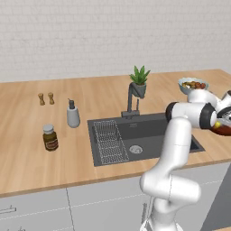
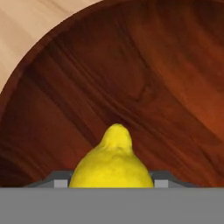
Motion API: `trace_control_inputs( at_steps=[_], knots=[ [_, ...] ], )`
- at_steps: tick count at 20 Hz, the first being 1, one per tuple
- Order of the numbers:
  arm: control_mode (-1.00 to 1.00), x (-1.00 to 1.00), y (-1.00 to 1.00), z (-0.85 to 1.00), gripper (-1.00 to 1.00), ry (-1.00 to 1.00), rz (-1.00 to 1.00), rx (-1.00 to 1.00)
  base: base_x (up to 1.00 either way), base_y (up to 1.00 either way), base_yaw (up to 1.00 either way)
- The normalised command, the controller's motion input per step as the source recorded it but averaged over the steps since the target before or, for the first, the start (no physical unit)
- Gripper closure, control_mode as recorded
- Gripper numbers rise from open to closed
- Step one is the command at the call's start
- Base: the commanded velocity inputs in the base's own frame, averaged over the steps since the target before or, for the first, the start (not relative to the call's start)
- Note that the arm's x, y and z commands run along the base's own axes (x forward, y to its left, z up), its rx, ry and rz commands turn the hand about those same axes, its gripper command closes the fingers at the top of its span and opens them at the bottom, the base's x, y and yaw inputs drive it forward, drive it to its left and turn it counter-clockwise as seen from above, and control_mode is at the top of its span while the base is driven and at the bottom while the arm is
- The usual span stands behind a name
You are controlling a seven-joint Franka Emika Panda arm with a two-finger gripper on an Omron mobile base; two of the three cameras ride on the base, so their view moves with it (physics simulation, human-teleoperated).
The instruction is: Pick the lemon from the sink and place it in the bowl. Then pick the bowl and place it in the microwave. Then close the microwave door and press the start button.
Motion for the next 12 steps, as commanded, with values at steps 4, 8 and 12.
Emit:
trace_control_inputs(
  at_steps=[4, 8, 12],
  knots=[
    [-1.00, 0.07, -0.11, -0.31, -1.00, 0.03, 0.00, 0.02, 0.00, 0.00, 0.00],
    [-1.00, 0.04, 0.00, 0.00, -1.00, 0.01, 0.00, 0.00, 0.00, 0.00, 0.00],
    [-1.00, 0.00, 0.07, 0.26, -1.00, 0.00, 0.00, -0.02, 0.00, 0.00, 0.00]
  ],
)
